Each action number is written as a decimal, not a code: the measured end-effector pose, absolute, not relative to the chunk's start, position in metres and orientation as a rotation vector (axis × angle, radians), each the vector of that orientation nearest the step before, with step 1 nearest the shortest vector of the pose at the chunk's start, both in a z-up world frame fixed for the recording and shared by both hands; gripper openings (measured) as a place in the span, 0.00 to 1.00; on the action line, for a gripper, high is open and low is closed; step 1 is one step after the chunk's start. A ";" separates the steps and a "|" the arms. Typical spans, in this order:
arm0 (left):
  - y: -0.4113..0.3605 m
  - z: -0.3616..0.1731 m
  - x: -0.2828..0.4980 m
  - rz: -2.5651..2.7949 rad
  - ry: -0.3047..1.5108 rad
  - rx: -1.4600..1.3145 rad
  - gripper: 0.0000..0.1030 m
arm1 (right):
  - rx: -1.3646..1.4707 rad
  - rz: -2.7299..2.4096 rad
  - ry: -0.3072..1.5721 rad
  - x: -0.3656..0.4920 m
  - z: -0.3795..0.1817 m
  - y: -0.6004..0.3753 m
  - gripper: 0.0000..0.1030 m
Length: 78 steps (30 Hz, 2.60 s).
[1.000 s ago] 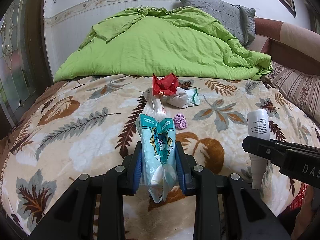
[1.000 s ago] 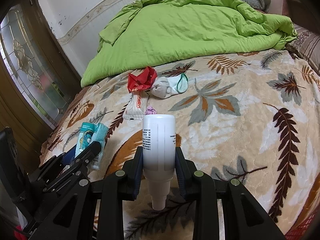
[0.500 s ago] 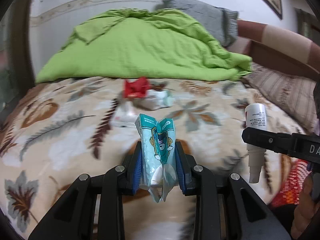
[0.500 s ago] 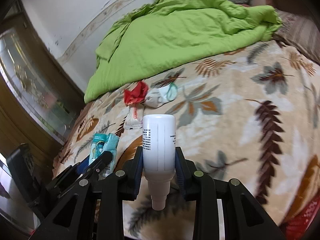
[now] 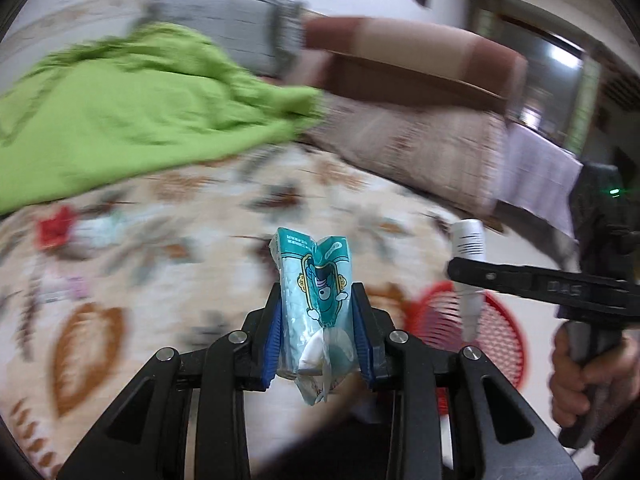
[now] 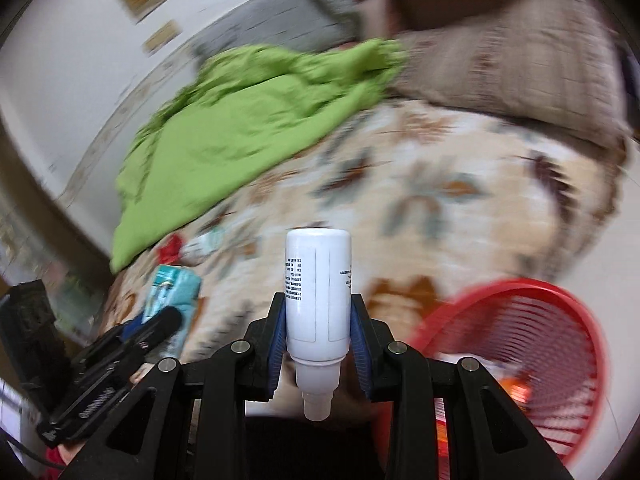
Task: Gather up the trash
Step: 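Carry both items over the red wastebasket and open both tools, then move both open tools back over the remaining trash, then grasp the white wrapper with the left tool while the right tool grasps the purple ball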
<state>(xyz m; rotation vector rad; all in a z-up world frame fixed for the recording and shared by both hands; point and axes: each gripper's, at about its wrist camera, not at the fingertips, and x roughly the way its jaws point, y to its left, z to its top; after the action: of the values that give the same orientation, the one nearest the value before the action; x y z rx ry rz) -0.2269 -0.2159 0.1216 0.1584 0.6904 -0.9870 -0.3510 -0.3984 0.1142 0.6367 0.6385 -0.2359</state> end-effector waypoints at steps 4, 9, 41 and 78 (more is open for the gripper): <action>-0.263 0.115 -0.253 -1.125 0.779 0.175 0.30 | 0.685 -0.348 0.654 -0.401 0.101 -0.433 0.31; -0.321 0.098 -0.284 -1.222 0.851 0.246 0.31 | 0.734 -0.425 0.671 -0.435 0.082 -0.458 0.33; -0.131 0.101 -0.147 -0.741 0.837 0.041 0.56 | 0.544 -0.097 0.765 -0.276 0.104 -0.357 0.47; 0.018 0.059 -0.004 -0.290 0.795 -0.169 0.59 | 0.421 0.161 0.892 -0.004 0.042 -0.197 0.25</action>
<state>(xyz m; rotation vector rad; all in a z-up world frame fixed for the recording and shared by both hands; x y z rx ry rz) -0.0036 0.0180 0.0589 -0.1688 0.7952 -0.2897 -0.0037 -0.1970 0.0418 0.4212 0.8916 0.1612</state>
